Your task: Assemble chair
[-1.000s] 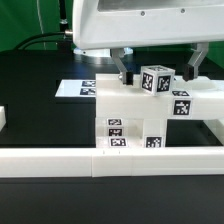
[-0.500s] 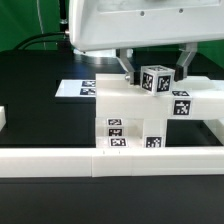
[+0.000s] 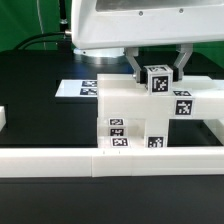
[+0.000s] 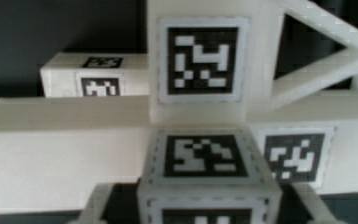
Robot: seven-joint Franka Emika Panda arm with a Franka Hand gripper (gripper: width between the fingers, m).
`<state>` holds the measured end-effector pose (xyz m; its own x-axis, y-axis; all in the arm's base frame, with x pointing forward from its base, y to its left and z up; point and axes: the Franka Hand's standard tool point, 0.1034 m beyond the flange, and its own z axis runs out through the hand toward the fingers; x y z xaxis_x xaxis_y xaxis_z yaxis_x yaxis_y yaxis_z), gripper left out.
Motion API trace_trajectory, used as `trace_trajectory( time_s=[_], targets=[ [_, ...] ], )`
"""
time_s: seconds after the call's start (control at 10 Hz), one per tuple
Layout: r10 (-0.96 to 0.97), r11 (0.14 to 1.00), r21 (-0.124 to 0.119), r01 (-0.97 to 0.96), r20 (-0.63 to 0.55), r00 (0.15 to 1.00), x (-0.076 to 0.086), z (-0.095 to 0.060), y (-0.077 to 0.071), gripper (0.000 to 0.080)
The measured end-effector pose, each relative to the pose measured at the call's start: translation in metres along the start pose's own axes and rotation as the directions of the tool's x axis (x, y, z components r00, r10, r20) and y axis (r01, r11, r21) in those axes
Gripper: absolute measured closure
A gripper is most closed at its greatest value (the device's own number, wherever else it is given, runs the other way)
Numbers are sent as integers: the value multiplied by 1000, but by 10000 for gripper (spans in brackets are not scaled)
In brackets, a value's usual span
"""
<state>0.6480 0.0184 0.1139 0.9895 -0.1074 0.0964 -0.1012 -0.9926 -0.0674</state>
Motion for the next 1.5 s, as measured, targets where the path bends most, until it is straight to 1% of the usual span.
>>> trace_trajectory(
  time_s=[0.2,0.3,0.4,0.5,0.6,0.7,0.8,0.9,1.0,1.1,1.2,1.3,1.4,1.5],
  targets=[
    [169,986,15,-169,-17,985,1,0,1,516],
    [214,977,17,-214,-21,977,1,0,1,515],
    [327,945,27,-327,-17,945,1,0,2,515],
    [431,902,36,-430,-10,902,1,1,1,515],
    [539,842,45,-538,-2,842,1,1,1,515],
    [607,794,45,-606,3,795,0,1,1,515],
    [660,750,45,-660,7,751,0,1,-2,515],
    [725,688,45,-724,13,689,-1,2,-7,515],
    [749,662,47,-748,18,663,-1,2,-8,515],
    [760,648,49,-760,22,649,-1,2,-8,464],
    [750,660,49,-750,22,661,-2,3,-9,328],
    [728,684,50,-728,21,685,-2,3,-9,328],
    [698,715,52,-698,18,716,0,1,-9,186],
    [678,734,52,-678,16,735,0,2,-9,161]
  ],
)
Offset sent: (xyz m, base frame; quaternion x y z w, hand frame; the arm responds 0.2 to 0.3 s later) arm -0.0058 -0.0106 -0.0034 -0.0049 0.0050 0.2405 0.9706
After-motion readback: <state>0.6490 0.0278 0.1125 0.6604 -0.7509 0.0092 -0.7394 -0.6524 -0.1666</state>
